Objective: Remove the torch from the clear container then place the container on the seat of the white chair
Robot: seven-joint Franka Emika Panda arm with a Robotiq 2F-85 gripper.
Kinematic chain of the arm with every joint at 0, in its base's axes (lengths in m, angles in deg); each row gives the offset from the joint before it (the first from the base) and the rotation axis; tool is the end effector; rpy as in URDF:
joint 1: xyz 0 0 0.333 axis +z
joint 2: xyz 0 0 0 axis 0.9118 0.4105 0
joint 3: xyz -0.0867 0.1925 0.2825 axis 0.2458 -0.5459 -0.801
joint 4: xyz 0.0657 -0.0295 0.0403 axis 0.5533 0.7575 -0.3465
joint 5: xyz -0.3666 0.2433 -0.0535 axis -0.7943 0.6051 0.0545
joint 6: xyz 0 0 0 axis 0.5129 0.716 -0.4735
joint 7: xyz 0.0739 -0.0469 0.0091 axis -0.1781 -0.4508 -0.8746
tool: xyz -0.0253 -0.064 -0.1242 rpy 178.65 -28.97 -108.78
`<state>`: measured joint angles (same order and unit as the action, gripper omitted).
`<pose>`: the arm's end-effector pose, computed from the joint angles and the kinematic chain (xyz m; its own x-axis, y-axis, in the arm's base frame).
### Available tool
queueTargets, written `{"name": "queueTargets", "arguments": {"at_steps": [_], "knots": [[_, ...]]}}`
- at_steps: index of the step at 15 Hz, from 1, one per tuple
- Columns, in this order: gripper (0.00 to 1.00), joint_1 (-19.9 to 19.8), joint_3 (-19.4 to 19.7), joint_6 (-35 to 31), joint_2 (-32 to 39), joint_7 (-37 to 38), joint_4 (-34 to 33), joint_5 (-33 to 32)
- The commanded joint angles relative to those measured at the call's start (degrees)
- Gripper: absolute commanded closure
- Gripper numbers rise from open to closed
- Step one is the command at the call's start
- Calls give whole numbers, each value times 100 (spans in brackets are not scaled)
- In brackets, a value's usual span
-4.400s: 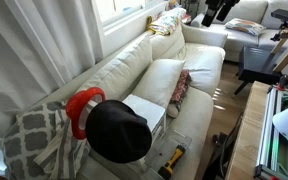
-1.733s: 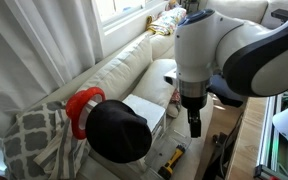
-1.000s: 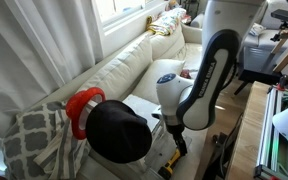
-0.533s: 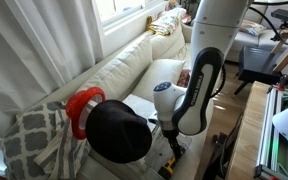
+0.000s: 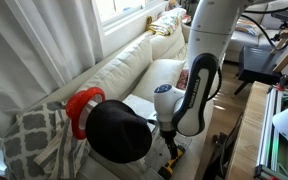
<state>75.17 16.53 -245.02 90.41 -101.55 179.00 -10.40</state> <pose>0.4301 0.2862 -0.0841 0.6257 0.7793 -0.0341 0.7365 -0.6046 -0.3033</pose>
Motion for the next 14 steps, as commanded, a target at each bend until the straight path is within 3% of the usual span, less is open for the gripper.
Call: {"name": "queueTargets", "arguments": {"at_steps": [1,8,14], "knots": [[0,-383,-150,-420,741,-185,-295,-495],[0,-592,-155,-923,1653,-257,-739,-1125],[0,-381,13,-927,2076,-147,-1186,-1396]]}}
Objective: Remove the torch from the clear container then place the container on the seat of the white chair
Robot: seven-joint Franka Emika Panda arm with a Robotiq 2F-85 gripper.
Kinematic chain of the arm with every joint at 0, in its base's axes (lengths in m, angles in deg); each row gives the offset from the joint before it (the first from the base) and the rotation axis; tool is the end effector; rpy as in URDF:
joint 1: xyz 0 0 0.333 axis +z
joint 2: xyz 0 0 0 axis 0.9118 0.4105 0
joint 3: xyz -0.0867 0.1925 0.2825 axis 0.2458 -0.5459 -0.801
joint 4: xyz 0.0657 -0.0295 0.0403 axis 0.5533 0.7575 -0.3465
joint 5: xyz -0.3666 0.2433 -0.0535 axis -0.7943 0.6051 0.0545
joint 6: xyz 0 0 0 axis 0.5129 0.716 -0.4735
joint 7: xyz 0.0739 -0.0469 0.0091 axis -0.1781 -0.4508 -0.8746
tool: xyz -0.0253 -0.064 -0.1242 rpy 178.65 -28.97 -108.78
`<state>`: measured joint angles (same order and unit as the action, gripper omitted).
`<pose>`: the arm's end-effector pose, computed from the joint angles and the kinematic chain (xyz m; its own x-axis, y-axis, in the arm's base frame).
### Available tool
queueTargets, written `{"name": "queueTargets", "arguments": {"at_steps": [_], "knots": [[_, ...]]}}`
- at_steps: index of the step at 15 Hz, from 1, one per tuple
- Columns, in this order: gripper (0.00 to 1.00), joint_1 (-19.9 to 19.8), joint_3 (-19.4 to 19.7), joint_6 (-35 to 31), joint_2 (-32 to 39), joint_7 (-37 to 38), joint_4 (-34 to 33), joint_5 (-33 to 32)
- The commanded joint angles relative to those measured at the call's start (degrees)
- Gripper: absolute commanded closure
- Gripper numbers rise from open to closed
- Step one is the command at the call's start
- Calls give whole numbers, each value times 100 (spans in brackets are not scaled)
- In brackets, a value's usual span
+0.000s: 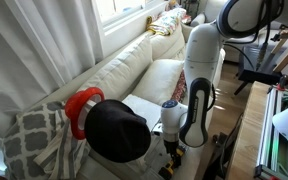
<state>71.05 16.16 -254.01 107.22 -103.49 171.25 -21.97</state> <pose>0.4093 0.2781 -0.1848 0.5673 0.8213 0.0605 0.7871 -0.5191 -0.3331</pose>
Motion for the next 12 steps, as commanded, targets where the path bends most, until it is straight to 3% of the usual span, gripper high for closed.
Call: {"name": "queueTargets", "arguments": {"at_steps": [1,5,12], "knots": [[0,98,95,11,438,64,-494,-265],[0,199,103,117,675,104,-897,-301],[0,773,504,393,925,224,-1465,-321]]}}
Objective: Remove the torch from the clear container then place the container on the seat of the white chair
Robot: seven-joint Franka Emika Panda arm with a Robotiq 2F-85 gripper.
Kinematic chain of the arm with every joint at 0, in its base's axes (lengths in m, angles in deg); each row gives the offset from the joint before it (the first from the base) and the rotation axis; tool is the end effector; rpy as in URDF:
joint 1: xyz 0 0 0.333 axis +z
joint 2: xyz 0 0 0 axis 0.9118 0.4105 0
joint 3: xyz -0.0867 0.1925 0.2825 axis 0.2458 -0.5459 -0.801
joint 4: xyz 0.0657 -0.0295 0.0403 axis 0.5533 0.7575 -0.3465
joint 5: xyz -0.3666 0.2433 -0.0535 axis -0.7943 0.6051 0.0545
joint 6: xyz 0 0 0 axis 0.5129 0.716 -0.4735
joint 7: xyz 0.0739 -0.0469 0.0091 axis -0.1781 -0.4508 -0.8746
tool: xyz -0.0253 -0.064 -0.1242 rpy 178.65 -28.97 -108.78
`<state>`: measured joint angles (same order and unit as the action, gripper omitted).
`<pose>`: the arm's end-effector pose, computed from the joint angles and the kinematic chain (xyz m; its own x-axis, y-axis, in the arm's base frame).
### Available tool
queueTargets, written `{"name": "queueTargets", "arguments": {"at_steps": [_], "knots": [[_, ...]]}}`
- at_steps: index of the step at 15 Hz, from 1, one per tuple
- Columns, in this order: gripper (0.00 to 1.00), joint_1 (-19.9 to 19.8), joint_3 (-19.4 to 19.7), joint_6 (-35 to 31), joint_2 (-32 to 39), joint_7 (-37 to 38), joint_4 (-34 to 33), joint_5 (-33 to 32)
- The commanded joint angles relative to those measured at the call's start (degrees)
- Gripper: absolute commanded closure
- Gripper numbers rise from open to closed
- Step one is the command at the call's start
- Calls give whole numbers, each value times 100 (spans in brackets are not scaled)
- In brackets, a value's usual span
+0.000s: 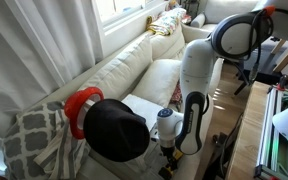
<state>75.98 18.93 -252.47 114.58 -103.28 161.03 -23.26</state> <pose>0.4231 0.2920 -0.2361 0.5269 0.8487 0.0462 0.8194 -0.4928 -0.2927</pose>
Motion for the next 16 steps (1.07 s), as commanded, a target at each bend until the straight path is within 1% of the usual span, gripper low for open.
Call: {"name": "queueTargets", "arguments": {"at_steps": [1,3,4,5,6,9,10,11,13,14,15,16], "knots": [[0,316,251,352,198,205,-497,-189],[0,418,310,550,179,261,-553,-178],[10,462,335,647,190,283,-602,-176],[22,538,388,718,199,310,-649,-185],[7,605,456,799,217,341,-703,-185],[0,741,533,924,275,408,-855,-197],[5,776,554,932,302,430,-907,-198],[28,822,570,933,328,462,-959,-199],[32,864,588,952,339,487,-991,-206],[38,880,587,959,333,480,-987,-214],[46,884,575,970,325,471,-978,-215],[52,878,557,987,307,456,-961,-217]]}}
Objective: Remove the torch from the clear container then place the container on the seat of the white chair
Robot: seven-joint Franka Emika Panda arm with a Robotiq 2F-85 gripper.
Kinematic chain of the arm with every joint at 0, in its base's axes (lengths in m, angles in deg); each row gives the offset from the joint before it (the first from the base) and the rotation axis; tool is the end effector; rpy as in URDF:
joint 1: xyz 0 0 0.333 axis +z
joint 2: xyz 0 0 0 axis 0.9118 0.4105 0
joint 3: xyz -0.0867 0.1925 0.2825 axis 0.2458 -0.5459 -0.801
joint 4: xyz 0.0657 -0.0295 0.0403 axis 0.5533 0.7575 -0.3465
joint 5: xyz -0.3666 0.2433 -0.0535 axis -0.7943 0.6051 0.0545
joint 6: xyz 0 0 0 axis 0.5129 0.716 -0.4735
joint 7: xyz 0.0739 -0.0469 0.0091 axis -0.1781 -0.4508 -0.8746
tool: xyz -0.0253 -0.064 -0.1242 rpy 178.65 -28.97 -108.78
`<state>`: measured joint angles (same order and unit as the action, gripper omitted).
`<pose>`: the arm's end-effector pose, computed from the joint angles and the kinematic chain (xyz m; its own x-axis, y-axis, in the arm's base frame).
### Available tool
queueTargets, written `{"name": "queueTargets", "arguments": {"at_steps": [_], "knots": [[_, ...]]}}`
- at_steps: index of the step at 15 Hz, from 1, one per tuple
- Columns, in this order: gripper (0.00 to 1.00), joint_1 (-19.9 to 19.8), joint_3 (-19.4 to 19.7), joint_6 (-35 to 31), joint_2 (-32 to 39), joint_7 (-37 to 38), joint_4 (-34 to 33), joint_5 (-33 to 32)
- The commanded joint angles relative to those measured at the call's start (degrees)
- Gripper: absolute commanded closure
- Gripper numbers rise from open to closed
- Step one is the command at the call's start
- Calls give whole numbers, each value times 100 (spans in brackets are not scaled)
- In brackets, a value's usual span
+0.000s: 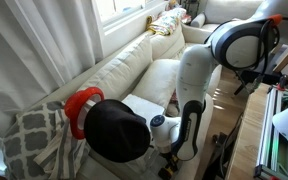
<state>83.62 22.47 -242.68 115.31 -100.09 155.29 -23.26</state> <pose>0.4224 0.3098 -0.2519 0.4530 0.8861 -0.0983 0.8451 -0.4619 -0.2693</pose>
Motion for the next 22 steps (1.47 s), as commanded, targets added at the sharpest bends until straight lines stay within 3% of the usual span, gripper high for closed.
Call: {"name": "queueTargets", "arguments": {"at_steps": [1,5,15,21,22], "knots": [[61,106,185,36,213,131,-373,-211],[68,50,183,-26,-78,165,-116,-210],[68,372,629,-733,-1322,497,961,-514],[68,412,799,-556,-1534,514,1195,-601],[18,377,791,-534,-1467,480,1197,-601]]}}
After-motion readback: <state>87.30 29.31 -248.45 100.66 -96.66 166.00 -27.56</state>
